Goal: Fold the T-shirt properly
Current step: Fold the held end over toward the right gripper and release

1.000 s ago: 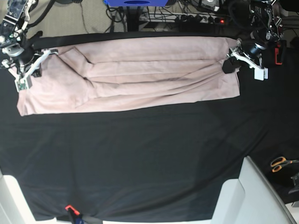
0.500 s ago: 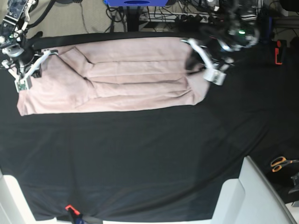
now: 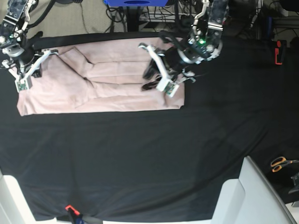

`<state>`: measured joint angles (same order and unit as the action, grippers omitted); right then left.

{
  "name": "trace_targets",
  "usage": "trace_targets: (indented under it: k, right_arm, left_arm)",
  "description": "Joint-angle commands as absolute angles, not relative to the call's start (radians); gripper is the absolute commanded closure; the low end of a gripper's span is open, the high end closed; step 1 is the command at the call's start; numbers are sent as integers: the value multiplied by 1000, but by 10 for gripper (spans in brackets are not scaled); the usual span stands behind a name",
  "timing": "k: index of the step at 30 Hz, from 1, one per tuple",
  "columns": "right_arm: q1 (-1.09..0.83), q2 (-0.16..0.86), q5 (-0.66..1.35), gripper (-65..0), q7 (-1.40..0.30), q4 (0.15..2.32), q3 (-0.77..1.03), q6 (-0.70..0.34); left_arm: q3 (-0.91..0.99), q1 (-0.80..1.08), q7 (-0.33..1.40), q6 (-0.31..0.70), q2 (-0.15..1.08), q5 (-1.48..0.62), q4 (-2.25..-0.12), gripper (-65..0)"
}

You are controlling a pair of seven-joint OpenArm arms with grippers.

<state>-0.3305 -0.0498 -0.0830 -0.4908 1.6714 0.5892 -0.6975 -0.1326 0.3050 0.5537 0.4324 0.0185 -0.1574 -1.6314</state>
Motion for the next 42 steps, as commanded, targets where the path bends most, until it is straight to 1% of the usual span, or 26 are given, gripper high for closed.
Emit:
trace_targets:
  k: [1, 10, 15, 21, 38, 39, 42]
  right_arm:
    - [-329, -41, -71, 0, -470, 1687, 591, -698]
    - [-329, -41, -71, 0, -470, 1687, 591, -698]
    - [-329, -39, -71, 0, -470, 1687, 591, -698]
    - [-328, -39, -71, 0, -470, 1687, 591, -698]
    - [-328, -38, -71, 0, -470, 1687, 591, -698]
    - [-328, -38, -71, 0, -470, 1687, 591, -698]
    - [-328, -36, -71, 0, -470, 1687, 591, -698]
  left_arm:
    - [-143, 292, 535, 433, 2, -168, -1646, 0]
    - [-160, 240, 535, 433, -61, -166, -1547, 0]
    - [-160, 223, 535, 433, -61, -170, -1520, 0]
    - [-252, 196, 535, 433, -56, -160, -1509, 0]
    - [-262, 139, 535, 433, -64, -171, -1426, 0]
    - [-262, 136, 535, 433, -67, -171, -1426, -33]
    - [-260, 127, 535, 433, -84, -170, -1426, -158]
